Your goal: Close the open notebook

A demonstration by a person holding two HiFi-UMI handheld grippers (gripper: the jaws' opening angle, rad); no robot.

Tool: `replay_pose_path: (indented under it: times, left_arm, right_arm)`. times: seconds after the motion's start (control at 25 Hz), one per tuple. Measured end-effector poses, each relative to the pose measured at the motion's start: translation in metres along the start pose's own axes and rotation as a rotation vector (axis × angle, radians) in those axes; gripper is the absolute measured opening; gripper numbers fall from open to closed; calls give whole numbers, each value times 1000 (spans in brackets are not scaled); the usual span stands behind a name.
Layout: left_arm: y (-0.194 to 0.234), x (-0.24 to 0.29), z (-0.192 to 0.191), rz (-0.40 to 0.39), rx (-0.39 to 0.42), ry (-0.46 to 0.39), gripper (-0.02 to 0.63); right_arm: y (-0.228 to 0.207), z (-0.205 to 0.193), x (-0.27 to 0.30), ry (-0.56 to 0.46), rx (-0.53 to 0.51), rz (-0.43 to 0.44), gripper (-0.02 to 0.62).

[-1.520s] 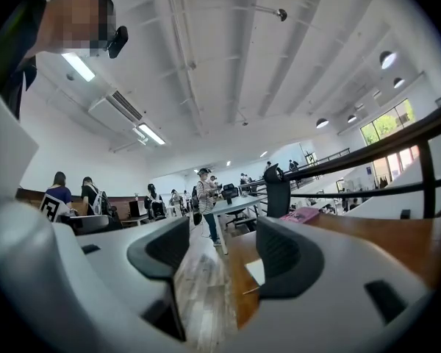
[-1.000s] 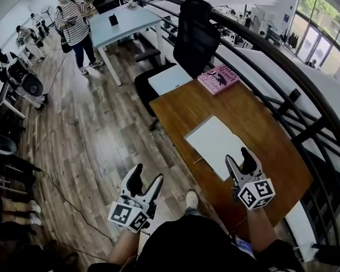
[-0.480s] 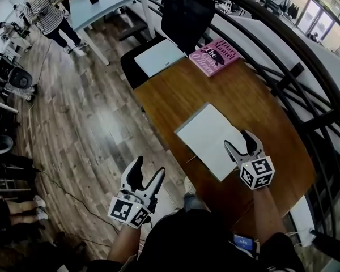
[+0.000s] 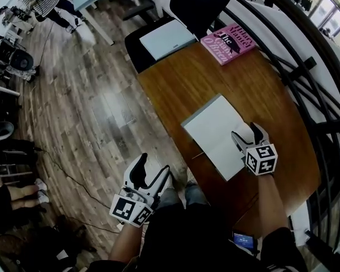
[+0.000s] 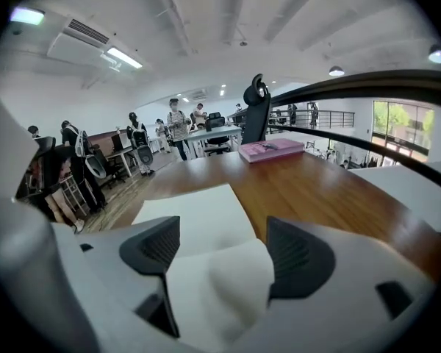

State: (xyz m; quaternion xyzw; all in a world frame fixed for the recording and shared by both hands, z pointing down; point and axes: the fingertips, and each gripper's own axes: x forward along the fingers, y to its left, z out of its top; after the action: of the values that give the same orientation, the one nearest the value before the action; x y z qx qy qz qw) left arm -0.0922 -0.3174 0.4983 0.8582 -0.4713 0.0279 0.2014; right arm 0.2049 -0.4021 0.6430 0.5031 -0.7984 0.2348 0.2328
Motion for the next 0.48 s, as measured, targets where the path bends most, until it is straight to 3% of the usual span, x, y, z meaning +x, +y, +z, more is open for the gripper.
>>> replay_pose_path:
  times: [0.48]
  left_arm:
    - [31, -17, -8, 48, -38, 37, 311]
  right_arm:
    - [-15, -18, 40, 122, -5, -27, 381]
